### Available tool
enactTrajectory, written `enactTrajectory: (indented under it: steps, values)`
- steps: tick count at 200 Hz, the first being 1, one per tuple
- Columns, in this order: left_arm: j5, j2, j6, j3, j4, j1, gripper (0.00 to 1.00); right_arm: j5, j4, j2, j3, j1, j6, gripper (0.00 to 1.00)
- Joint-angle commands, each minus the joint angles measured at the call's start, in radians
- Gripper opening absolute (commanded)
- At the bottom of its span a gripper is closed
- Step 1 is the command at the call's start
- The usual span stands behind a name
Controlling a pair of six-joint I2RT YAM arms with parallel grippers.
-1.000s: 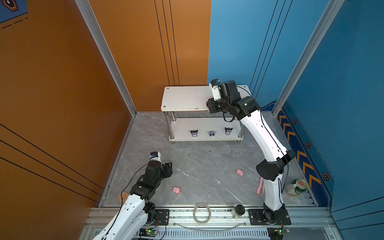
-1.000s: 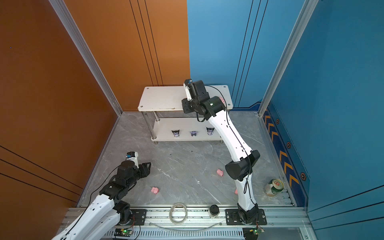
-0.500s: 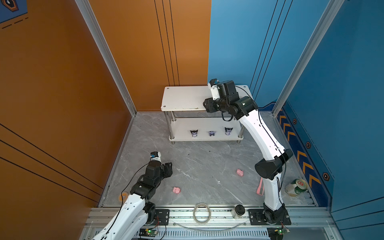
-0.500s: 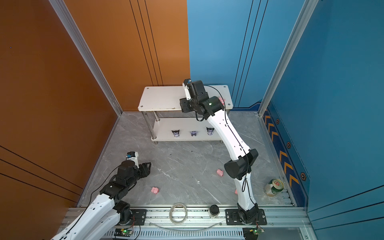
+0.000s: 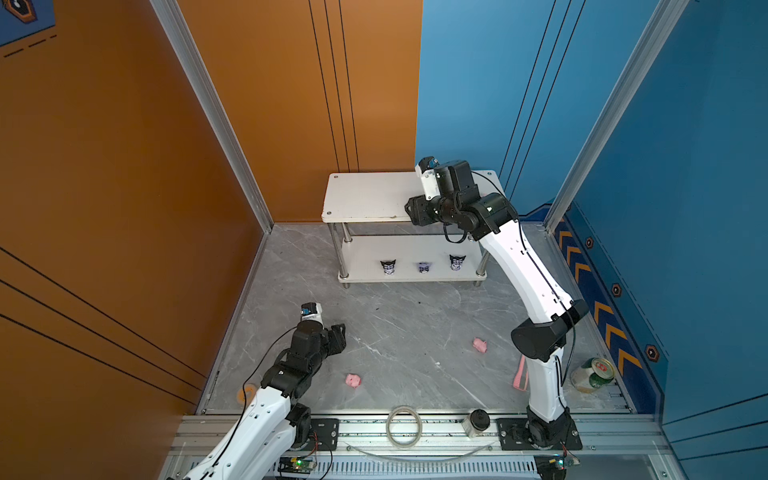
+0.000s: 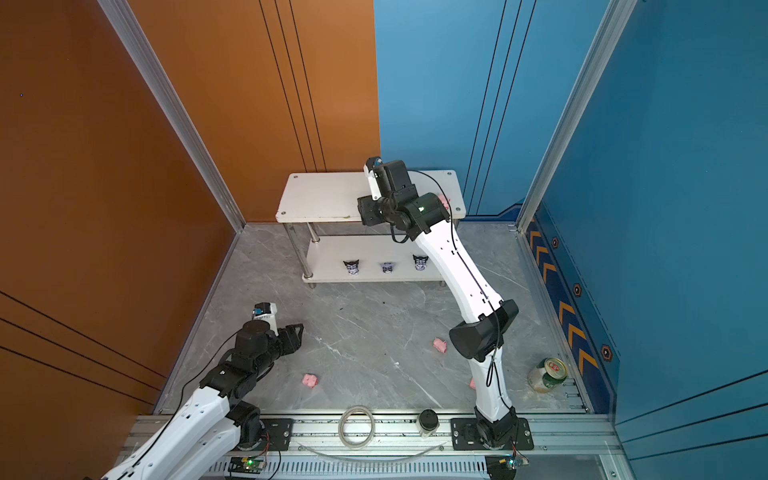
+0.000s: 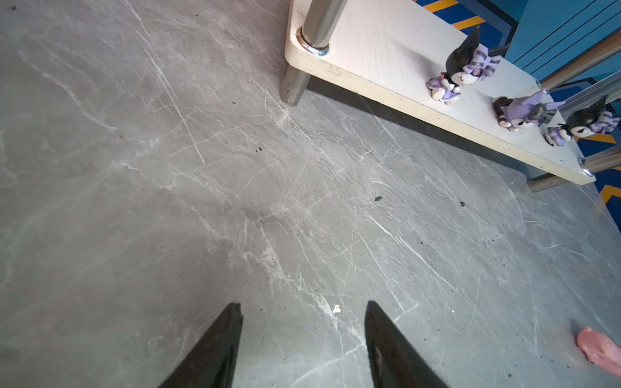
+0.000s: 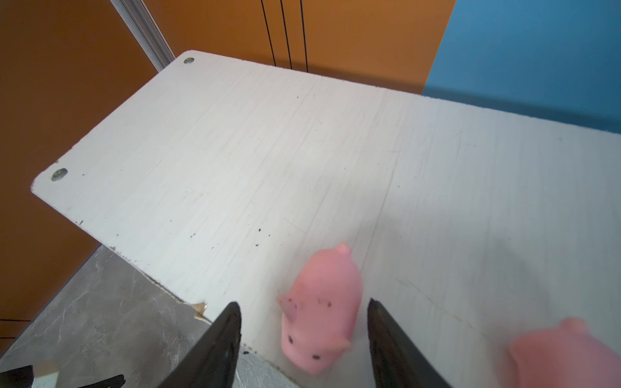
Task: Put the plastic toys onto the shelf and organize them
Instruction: 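Withdraw the right gripper and swing it down toward the table pigs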
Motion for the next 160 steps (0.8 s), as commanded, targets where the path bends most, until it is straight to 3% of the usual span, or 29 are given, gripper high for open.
enactTrajectory:
  steps: [1, 30, 65, 74, 96, 110, 128, 147, 160]
  values:
    - [0.015, -0.041, -0.003, 0.023, -0.044, 0.008, 0.61, 0.071, -0.043, -0.091, -0.002, 0.036, -0.015, 0.62]
    - [0.003, -0.109, -0.003, 0.016, -0.117, 0.008, 0.62, 0.156, -0.046, -0.188, -0.125, 0.079, -0.014, 0.65]
    - [-0.022, -0.179, 0.006, 0.022, -0.177, 0.008, 0.64, 0.256, 0.029, -0.391, -0.501, 0.237, 0.002, 0.64]
    - [-0.029, -0.190, 0.008, 0.023, -0.183, 0.008, 0.64, 0.255, 0.078, -0.443, -0.625, 0.285, 0.006, 0.58]
    - [-0.037, -0.187, 0.006, 0.019, -0.175, 0.009, 0.64, 0.167, 0.176, -0.512, -0.885, 0.375, 0.052, 0.21]
    - [-0.031, -0.172, 0.003, 0.020, -0.160, 0.009, 0.63, 0.065, 0.228, -0.506, -0.998, 0.415, 0.094, 0.09]
    - [-0.029, -0.145, -0.004, 0.021, -0.143, 0.010, 0.63, -0.017, 0.269, -0.451, -1.081, 0.472, 0.139, 0.09]
    - [-0.044, -0.133, -0.013, 0.018, -0.137, 0.011, 0.63, -0.098, 0.309, -0.370, -1.120, 0.539, 0.119, 0.22]
    - [-0.061, -0.136, -0.020, 0.015, -0.139, 0.009, 0.63, -0.133, 0.315, -0.308, -1.113, 0.588, 0.080, 0.26]
